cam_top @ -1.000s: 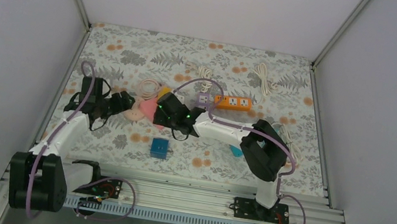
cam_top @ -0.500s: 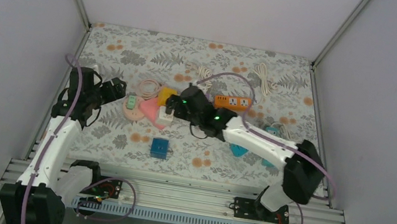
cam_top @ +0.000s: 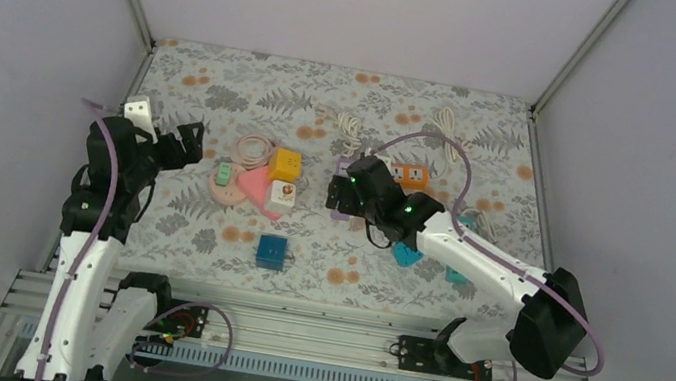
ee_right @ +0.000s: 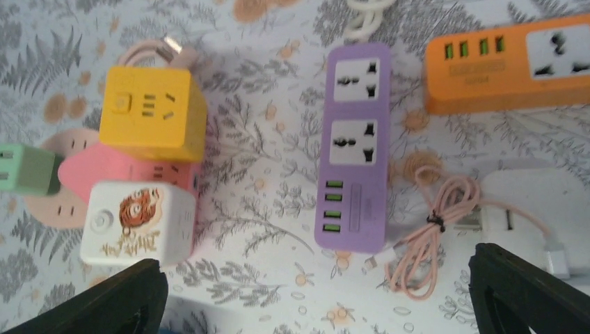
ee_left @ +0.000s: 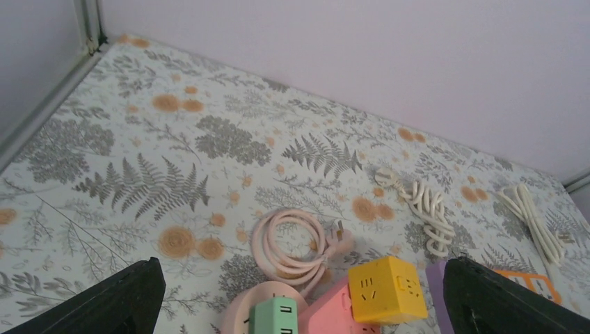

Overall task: Insert the plug
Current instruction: Pick up the plug from the center of the board.

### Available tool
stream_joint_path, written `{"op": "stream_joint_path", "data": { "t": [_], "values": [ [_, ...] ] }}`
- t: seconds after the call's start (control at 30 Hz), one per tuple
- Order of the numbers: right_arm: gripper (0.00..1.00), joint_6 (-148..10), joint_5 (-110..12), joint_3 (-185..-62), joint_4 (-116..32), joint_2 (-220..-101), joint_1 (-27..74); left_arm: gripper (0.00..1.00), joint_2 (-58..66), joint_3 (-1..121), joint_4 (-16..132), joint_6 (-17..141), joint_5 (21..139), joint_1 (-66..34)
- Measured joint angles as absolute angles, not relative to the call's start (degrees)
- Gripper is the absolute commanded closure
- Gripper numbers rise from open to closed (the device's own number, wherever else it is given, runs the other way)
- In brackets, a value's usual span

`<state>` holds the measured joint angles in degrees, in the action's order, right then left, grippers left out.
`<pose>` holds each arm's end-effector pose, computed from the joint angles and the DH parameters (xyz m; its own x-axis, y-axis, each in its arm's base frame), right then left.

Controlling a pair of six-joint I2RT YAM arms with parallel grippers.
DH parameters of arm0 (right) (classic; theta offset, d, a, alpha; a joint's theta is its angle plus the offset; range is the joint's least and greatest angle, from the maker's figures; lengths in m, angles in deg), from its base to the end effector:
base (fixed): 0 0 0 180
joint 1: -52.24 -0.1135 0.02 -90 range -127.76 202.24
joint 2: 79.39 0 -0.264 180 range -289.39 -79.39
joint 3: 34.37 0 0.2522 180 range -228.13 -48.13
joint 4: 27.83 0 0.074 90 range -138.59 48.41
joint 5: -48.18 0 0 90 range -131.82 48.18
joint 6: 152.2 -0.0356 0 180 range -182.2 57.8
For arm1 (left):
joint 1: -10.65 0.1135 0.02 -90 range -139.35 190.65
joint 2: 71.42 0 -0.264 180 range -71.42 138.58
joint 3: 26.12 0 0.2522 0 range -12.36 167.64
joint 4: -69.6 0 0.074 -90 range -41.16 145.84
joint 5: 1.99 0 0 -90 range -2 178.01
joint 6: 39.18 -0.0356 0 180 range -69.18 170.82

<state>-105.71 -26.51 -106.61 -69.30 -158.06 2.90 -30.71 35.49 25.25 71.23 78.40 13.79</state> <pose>0.1970 0.2149 0.2637 -0.7750 0.1169 -0.6211 -0.1141 0.9407 0.3195 0.1557 0.0026 0.3322 -0.4069 -0.3667 -0.8366 -0.0459 0.9229 -0.3822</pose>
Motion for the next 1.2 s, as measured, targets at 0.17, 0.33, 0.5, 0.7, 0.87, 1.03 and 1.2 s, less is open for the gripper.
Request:
{"op": "stream_joint_path", "data": {
  "t": [0.17,0.33,0.5,0.7,0.87,1.03,1.2],
  "values": [
    [0.03,-103.2,-30.9,-106.2,-70.3,-158.3,1.5,0.00,-31.7,35.9,25.2,70.5,78.2,13.8],
    [0.02,-104.3,-31.5,-109.3,-72.2,-163.0,-8.2,0.00,-31.8,36.0,24.9,70.1,76.4,13.8],
    [0.02,-107.2,-31.0,-113.9,-74.2,-172.1,-18.3,0.00,-32.4,36.0,24.9,70.1,75.3,13.8],
    [0.02,-111.3,-27.5,-121.8,-77.2,-181.9,-22.8,0.00,-32.3,35.9,24.9,70.1,75.0,13.8],
    [0.08,-115.2,-23.2,-123.7,-78.5,-185.6,-22.7,0.00,-32.3,35.9,24.7,69.8,75.1,13.8],
    [0.23,-117.2,-21.5,-124.5,-78.5,-186.9,-22.7,0.00,-32.0,35.9,23.9,69.7,75.3,13.8],
    [0.14,-117.8,-21.3,-125.2,-78.2,-187.6,-22.7,0.00,-32.1,35.3,24.0,69.8,75.4,13.8]
  ]
}}
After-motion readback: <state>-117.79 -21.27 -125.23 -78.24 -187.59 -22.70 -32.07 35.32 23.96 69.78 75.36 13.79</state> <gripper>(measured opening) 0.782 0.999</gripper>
